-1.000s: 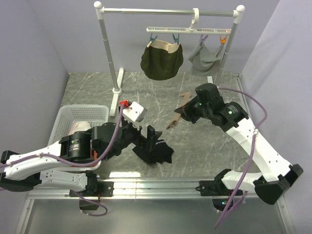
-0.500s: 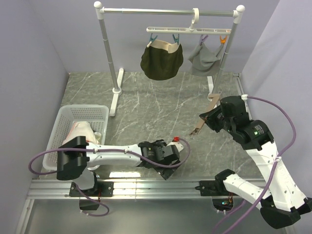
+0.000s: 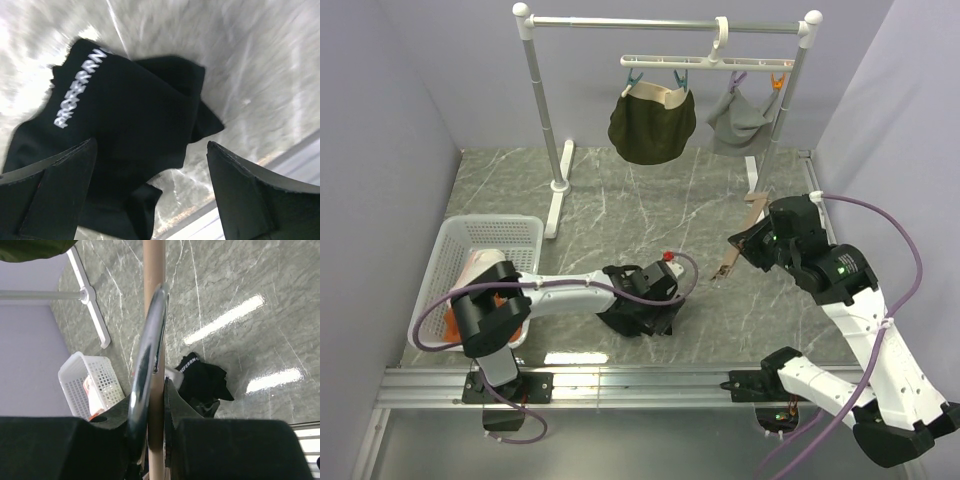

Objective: Remove the underwear clipped to the hanger

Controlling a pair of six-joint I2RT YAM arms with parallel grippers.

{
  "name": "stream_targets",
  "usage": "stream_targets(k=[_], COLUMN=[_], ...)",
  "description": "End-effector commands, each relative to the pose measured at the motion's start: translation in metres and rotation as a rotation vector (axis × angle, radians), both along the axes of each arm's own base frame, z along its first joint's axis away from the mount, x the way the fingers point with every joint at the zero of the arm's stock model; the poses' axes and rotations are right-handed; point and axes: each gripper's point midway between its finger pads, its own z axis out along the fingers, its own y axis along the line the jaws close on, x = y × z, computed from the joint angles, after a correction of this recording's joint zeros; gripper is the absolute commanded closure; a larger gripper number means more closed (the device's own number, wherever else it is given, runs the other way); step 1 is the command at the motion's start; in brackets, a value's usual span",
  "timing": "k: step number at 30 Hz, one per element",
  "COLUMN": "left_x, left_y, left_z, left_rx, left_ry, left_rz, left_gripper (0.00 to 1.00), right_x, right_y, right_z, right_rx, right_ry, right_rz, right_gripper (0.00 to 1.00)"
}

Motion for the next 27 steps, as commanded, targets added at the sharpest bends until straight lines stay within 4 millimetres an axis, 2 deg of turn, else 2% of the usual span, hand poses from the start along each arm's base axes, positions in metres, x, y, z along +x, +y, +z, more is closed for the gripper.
stream_targets(k=[1, 4, 7, 8, 9, 11, 14, 16, 18, 19, 21, 22, 23, 24, 25, 26, 27], left_x=[-0.008, -0.004, -0.004, -0.002, -0.001, 0.004, 0.015, 0.029, 0.051, 0.056, 0.076, 0.076, 0.080, 0.089, 0.091, 0.092, 0.093], left_y=[-0.006, 0.003, 0.008, 0.009, 0.013, 0.016, 0.030, 0.048, 0.059, 0.088, 0.121, 0.143, 0.167, 0.192, 0.210, 0.243, 0.259], left_z=[-0.009, -0.022, -0.035, -0.036, -0.038, -0.036, -0.021, 0.008, 0.068, 0.084, 0.156, 0.171, 0.197, 0.212, 0.218, 0.222, 0.222], left_rx=[-0.020, 0.000, -0.001, -0.003, 0.000, 0.008, 0.031, 0.047, -0.028, 0.040, -0.055, -0.039, -0.066, -0.064, -0.048, -0.005, 0.031], left_ry=[0.026, 0.048, 0.083, 0.083, 0.089, 0.070, 0.003, -0.070, -0.164, -0.207, -0.314, -0.335, -0.399, -0.431, -0.454, -0.481, -0.495], left_rz=[-0.057, -0.036, -0.027, -0.020, -0.005, 0.027, 0.092, 0.178, 0.287, 0.357, 0.518, 0.569, 0.638, 0.708, 0.748, 0.834, 0.850], left_gripper=[0.04, 0.09, 0.27, 0.45, 0.59, 1.00, 1.00, 1.00, 1.00, 1.00, 1.00, 1.00, 1.00, 1.00, 1.00, 1.00, 1.00], right_x=[0.007, 0.007, 0.007, 0.007, 0.007, 0.007, 0.008, 0.009, 0.009, 0.010, 0.011, 0.011, 0.013, 0.012, 0.013, 0.017, 0.017], right_y=[-0.001, 0.001, 0.003, 0.003, 0.004, 0.004, 0.005, 0.005, 0.008, 0.009, 0.012, 0.014, 0.017, 0.022, 0.027, 0.032, 0.036], right_z=[0.012, 0.010, 0.009, 0.009, 0.009, 0.011, 0.012, 0.012, 0.012, 0.013, 0.012, 0.012, 0.012, 0.009, 0.009, 0.011, 0.010], right_rx=[0.005, 0.017, 0.025, 0.024, 0.023, 0.025, 0.025, 0.021, 0.022, 0.021, 0.027, 0.027, 0.033, 0.039, 0.046, 0.053, 0.052], right_ry=[-0.054, -0.055, -0.054, -0.052, -0.054, -0.059, -0.068, -0.068, -0.067, -0.068, -0.066, -0.070, -0.077, -0.070, -0.076, -0.092, -0.097], right_rz=[-0.001, 0.004, 0.013, 0.014, 0.016, 0.019, 0.026, 0.034, 0.046, 0.053, 0.070, 0.083, 0.097, 0.129, 0.155, 0.177, 0.208], right_gripper=[1.00, 1.00, 1.00, 1.00, 1.00, 1.00, 1.00, 1.00, 1.00, 1.00, 1.00, 1.00, 1.00, 1.00, 1.00, 1.00, 1.00])
